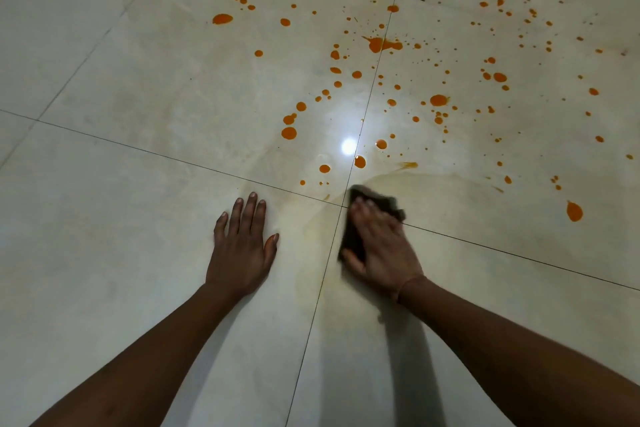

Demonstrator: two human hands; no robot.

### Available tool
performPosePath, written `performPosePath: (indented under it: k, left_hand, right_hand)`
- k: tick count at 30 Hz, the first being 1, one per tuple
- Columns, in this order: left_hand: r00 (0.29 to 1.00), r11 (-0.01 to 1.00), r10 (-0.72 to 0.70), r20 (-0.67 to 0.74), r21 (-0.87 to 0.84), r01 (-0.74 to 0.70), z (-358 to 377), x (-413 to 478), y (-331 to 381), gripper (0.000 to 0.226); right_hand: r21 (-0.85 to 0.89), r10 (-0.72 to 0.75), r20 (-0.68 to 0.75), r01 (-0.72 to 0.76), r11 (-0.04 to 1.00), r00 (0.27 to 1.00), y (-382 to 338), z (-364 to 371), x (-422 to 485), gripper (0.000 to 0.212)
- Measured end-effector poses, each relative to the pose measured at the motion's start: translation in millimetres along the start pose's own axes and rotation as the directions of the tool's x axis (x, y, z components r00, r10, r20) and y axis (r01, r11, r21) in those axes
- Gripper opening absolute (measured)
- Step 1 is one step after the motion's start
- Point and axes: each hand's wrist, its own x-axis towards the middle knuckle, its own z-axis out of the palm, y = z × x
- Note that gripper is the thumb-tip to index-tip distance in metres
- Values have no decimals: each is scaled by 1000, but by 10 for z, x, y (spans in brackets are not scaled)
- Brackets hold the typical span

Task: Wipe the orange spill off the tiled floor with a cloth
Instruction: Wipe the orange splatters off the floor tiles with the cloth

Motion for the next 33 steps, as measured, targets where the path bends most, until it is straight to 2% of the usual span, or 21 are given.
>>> performPosePath:
  k: [1, 2, 3, 5, 7, 8, 9, 11, 12, 14, 16, 19, 20, 23, 24, 25, 26, 28, 30, 31, 33]
  left_hand:
    - [1000, 1000, 1, -2, -5, -1, 5, 2, 5, 69]
    - [1000, 1000, 4, -5, -5, -4, 10, 5, 4, 69]
    - [1000, 1000, 11, -7, -4, -11, 14, 10, 0, 69]
    - [1000, 1000, 11, -2, -7, -11, 21, 2, 4, 69]
    - [1000, 1000, 18, -1, 5, -18, 11, 3, 7, 68]
    - [1000, 1000, 23, 9, 4, -23, 5, 24, 13, 69]
    - [999, 1000, 26, 35, -1, -26, -1, 20, 9, 70]
    - [996, 1000, 15, 84, -9, -14, -5, 28, 21, 72]
    - [994, 1000, 4, 106, -11, -3, -15, 37, 14, 72]
    - [986, 1000, -5, 168, -9, 7, -66, 64, 53, 74]
    - [978, 1000, -10, 209, 12, 8, -120, 66, 72, 82]
    - [921, 997, -12, 390, 71, -17, -240, 207, 86, 104]
    - [888, 993, -23, 459, 110, -31, -294, 268, 96, 113]
    - [794, 985, -67, 604, 166, -43, -460, 403, 179, 134]
    - [777, 989, -95, 622, 148, 3, -485, 422, 247, 140]
    - [768, 991, -120, 629, 123, 54, -495, 423, 318, 146]
    - [764, 989, -150, 627, 108, 105, -494, 407, 389, 151]
    - [770, 979, -201, 605, 102, 176, -430, 348, 497, 157]
    - [798, 973, -230, 558, 115, 200, -350, 333, 527, 159]
    - [809, 972, -233, 540, 111, 206, -331, 330, 520, 159]
    - [825, 975, -220, 520, 98, 199, -348, 302, 462, 157]
  right_hand:
    - [39, 247, -34, -246, 969, 968, 36, -38, 94, 81]
    - [55, 358, -69, -355, 933, 931, -26, -17, 116, 81]
    - [72, 302, -89, -296, 952, 949, -148, 21, 92, 81]
    - [64, -156, 18, 154, 986, 988, -414, 189, -131, 82]
    - [-52, -504, 131, 513, 857, 854, -273, 186, -172, 82]
    - [-93, -514, 111, 524, 847, 851, -148, 122, -47, 82]
    - [-93, -393, 77, 400, 912, 916, -50, 58, 65, 82]
    - [-3, 79, -4, -79, 997, 997, 16, -36, 139, 81]
    - [19, 127, -1, -127, 992, 992, -51, -27, 104, 82]
    - [7, -140, 86, 140, 990, 986, -161, 55, -72, 83]
    - [-41, -438, 217, 457, 889, 872, -10, 39, -57, 83]
    - [-159, -216, 147, 239, 958, 965, 514, -284, 469, 85]
    - [-220, -231, 160, 263, 939, 960, 687, -353, 586, 84]
    - [-254, -589, 386, 695, 672, 710, 1087, -532, 569, 80]
    - [-224, -638, 408, 750, 623, 653, 1188, -565, 483, 79]
    - [-211, -631, 360, 718, 663, 688, 1279, -555, 423, 79]
    - [-206, -557, 256, 607, 767, 790, 1318, -531, 417, 80]
    - [-155, -182, 57, 189, 970, 982, 1145, -439, 511, 82]
    - [-28, 89, -63, -91, 995, 994, 791, -342, 712, 82]
    - [30, 79, -85, -77, 997, 993, 611, -285, 747, 82]
    - [10, -164, -53, 164, 986, 985, 396, -100, 556, 82]
